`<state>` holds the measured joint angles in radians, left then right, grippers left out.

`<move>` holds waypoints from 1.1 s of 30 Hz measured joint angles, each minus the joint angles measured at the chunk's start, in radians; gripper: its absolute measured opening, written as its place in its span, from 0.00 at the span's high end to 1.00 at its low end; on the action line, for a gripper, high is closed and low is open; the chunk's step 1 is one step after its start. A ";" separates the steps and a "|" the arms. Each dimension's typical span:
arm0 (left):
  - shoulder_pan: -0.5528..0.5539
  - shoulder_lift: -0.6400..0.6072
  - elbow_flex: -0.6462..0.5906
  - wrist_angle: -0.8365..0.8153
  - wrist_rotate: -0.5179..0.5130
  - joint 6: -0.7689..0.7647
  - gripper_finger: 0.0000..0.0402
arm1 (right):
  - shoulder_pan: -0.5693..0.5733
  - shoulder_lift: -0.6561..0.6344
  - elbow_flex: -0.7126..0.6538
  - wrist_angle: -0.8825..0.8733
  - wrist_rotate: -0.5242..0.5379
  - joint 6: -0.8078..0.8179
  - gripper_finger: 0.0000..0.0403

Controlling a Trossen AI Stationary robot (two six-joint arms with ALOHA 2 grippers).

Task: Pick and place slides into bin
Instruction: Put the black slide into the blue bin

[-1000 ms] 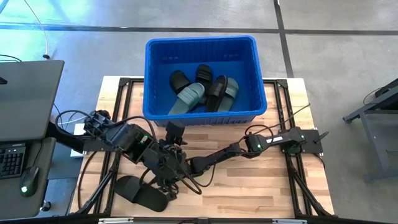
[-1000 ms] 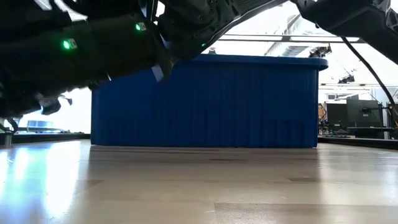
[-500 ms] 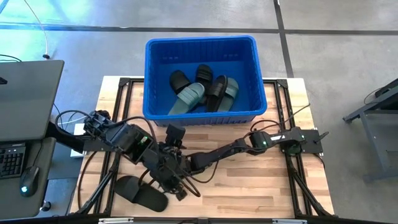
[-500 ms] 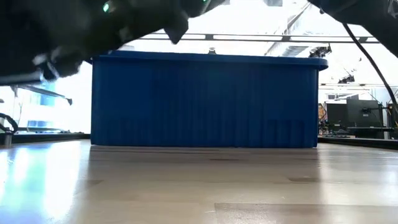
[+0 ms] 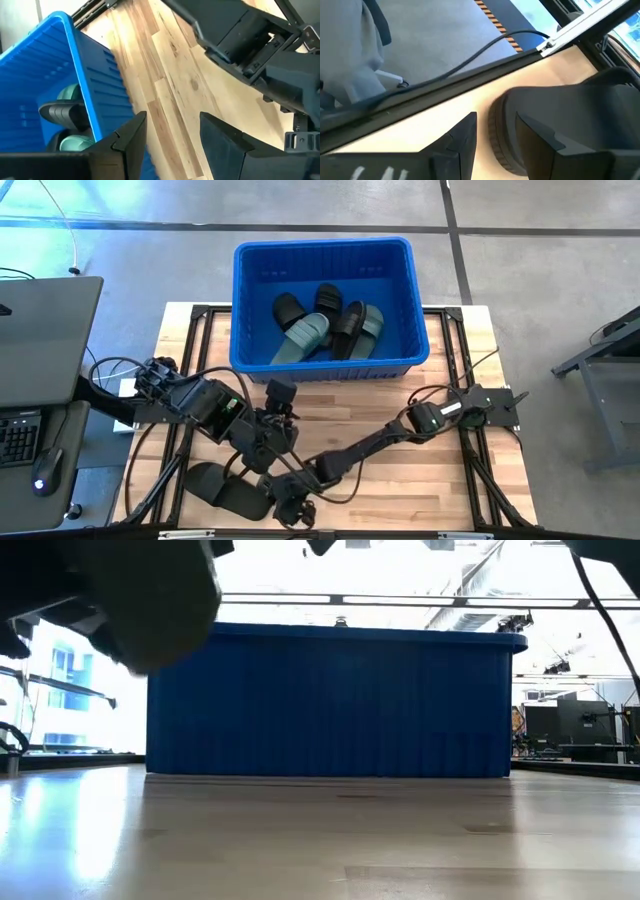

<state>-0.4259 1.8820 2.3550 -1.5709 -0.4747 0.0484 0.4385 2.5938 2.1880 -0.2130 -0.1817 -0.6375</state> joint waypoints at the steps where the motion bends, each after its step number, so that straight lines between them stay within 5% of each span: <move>1: 0.000 0.000 0.000 0.000 0.000 -0.011 0.58 | 0.003 0.000 0.000 0.000 0.003 0.001 0.69; 24: 0.000 0.000 0.000 0.000 0.041 -0.110 0.58 | -0.026 0.071 0.002 0.120 -0.055 0.061 0.69; 29: -0.017 0.000 0.000 0.000 0.051 -0.111 0.58 | -0.016 0.093 0.000 0.197 0.090 0.040 0.69; 33: -0.043 0.000 0.000 0.000 0.048 -0.109 0.58 | -0.025 0.093 0.000 0.208 0.098 0.035 0.69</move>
<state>-0.4684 1.8820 2.3550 -1.5707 -0.4266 -0.0608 0.4137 2.6865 2.1883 -0.0046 -0.0838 -0.6021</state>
